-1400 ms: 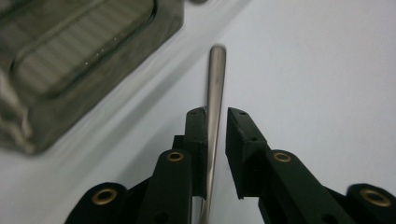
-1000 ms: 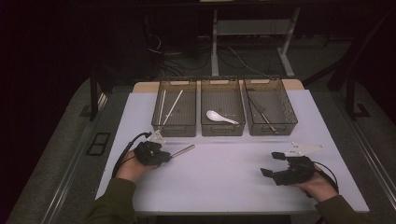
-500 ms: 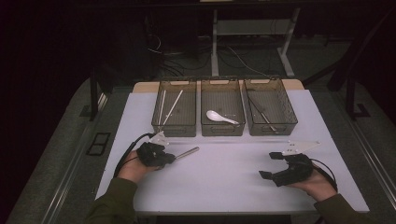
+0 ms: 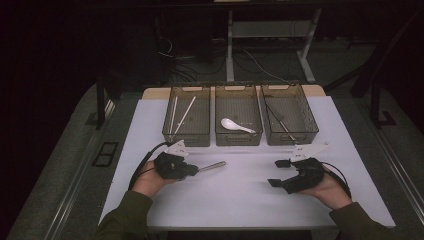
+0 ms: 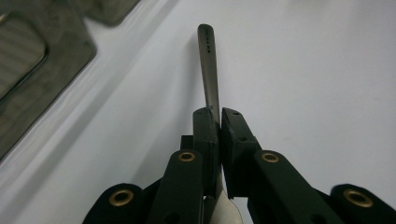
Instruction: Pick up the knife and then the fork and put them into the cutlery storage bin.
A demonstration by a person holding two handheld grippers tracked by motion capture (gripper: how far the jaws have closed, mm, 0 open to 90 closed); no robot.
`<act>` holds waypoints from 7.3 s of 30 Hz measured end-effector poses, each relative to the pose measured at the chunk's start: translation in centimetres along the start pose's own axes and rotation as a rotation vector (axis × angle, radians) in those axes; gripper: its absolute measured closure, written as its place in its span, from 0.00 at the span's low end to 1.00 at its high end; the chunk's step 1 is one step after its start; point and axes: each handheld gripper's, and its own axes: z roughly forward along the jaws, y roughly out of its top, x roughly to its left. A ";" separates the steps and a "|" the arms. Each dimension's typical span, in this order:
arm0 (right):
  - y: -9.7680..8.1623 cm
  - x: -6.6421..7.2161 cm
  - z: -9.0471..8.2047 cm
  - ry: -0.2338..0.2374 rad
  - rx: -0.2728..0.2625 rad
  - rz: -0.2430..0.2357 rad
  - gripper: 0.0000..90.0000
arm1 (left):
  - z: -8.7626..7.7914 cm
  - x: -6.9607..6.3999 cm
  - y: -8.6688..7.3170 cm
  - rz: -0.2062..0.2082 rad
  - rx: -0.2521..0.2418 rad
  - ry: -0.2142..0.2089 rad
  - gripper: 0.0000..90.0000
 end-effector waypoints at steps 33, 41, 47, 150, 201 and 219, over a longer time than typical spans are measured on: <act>5.7 4.2 7.7 0.278 0.200 -0.324 0.72 | 3.4 -6.6 5.6 0.253 -0.028 -0.214 0.94; 5.7 4.8 8.3 0.260 0.231 -0.375 0.86 | 3.5 -6.6 5.7 0.280 -0.022 -0.214 0.94; 5.6 5.1 8.4 0.279 0.243 -0.396 0.90 | 3.6 -6.7 5.7 0.305 -0.018 -0.222 0.94; 6.1 -19.1 0.7 -0.378 0.122 0.383 0.96 | -1.6 -3.3 -4.0 -0.090 -0.287 0.120 0.00; 4.6 -13.6 -3.1 -0.363 -0.142 0.276 0.25 | -1.3 -2.7 -3.9 -0.088 -0.276 0.117 0.00; 1.4 -7.9 -3.5 -0.273 -0.213 0.209 0.21 | -1.2 -2.6 -3.9 -0.094 -0.278 0.119 0.00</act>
